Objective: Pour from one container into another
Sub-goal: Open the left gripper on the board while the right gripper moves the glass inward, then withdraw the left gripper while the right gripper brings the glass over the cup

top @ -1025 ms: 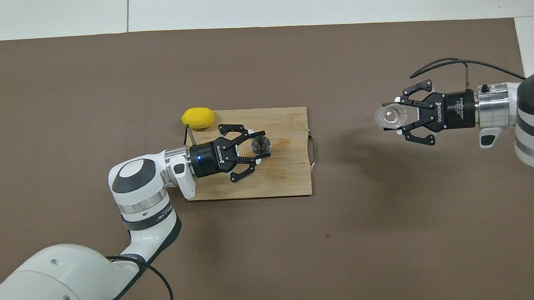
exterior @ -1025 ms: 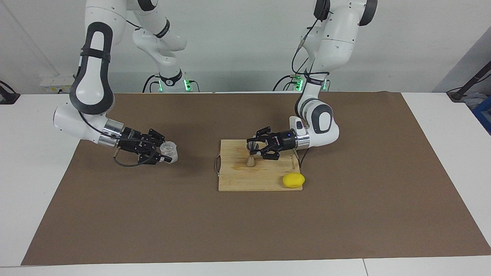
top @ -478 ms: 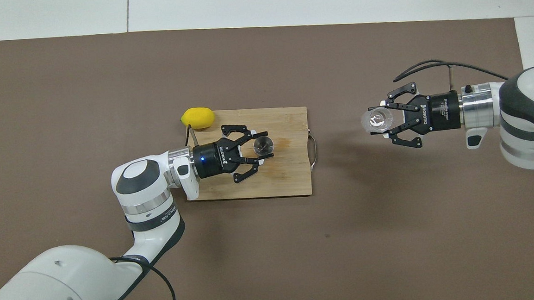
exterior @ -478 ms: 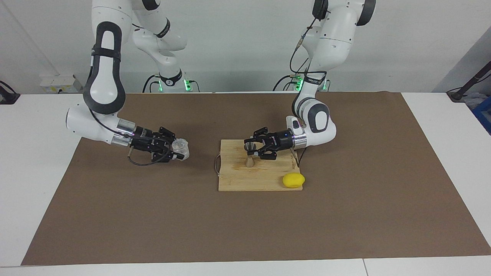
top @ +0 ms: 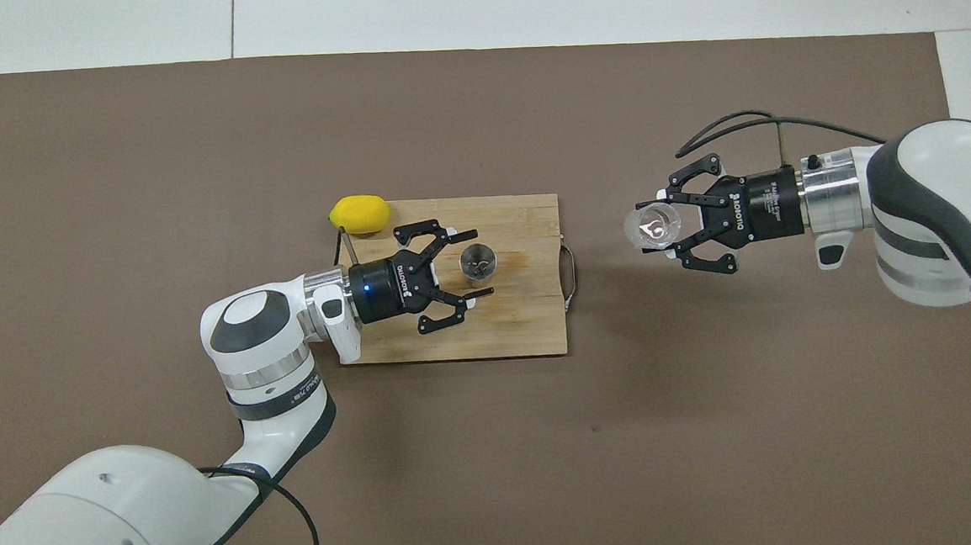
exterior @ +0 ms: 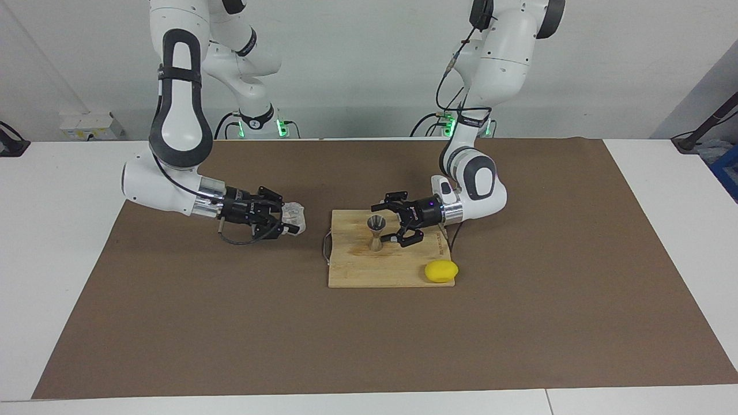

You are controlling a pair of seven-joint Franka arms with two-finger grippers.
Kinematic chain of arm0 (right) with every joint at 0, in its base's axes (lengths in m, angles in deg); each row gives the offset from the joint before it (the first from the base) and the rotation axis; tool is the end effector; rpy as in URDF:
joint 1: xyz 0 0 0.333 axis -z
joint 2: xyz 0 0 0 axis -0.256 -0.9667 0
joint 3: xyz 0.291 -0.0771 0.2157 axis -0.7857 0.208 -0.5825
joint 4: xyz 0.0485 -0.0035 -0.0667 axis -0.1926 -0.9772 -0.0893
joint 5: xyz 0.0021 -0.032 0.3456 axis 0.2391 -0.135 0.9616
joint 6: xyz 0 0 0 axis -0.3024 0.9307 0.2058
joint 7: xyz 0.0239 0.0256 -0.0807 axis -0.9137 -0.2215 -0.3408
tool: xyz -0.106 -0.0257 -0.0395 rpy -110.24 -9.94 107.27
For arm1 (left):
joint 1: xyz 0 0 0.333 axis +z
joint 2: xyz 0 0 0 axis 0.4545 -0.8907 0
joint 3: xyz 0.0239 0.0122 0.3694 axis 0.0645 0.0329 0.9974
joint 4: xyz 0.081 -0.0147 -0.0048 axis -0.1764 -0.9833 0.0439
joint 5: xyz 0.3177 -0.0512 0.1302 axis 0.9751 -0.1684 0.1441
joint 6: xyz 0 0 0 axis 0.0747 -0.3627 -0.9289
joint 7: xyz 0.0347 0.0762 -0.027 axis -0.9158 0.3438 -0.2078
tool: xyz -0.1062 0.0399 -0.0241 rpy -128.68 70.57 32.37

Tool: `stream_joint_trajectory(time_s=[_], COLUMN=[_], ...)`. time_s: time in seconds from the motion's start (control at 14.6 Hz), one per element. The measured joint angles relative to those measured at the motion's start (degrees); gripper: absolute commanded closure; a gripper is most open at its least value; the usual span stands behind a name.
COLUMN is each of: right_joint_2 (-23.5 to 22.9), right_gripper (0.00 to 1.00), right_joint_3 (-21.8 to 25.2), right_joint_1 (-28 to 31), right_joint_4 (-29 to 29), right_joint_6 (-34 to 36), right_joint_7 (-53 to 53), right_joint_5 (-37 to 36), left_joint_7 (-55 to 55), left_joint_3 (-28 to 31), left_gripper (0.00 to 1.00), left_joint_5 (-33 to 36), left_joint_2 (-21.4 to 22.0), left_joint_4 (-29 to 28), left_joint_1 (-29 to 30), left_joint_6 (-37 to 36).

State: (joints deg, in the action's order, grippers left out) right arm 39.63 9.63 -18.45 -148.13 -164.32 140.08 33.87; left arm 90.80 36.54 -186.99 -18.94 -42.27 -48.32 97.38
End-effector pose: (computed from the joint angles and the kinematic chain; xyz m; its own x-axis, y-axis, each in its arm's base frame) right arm 0.5737 0.0849 0.4532 0.1436 -0.5102 -0.8480 -0.9893 -0.0952 -0.1102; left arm 0.5154 -0.2880 0.3416 0.0112 -0.0183 0.9998 -0.9889 -0.1481 0.0084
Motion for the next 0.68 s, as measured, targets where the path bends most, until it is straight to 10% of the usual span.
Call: stream_joint_trajectory(time_s=[0.68], right_joint_2=[0.0], right_gripper=[1.00], right_joint_3=[0.0], right_joint_1=[-5.4], right_joint_4=[1.3], right_joint_6=[-1.8], right_joint_7=[4.4], right_joint_5=[-3.4], left_joint_7=[0.0], left_joint_3=[0.8], left_gripper=[0.00], left_joint_5=[8.2], left_joint_2=[3.0], left_joint_4=[-4.5], left_joint_1=[7.3], left_joint_6=[-2.9])
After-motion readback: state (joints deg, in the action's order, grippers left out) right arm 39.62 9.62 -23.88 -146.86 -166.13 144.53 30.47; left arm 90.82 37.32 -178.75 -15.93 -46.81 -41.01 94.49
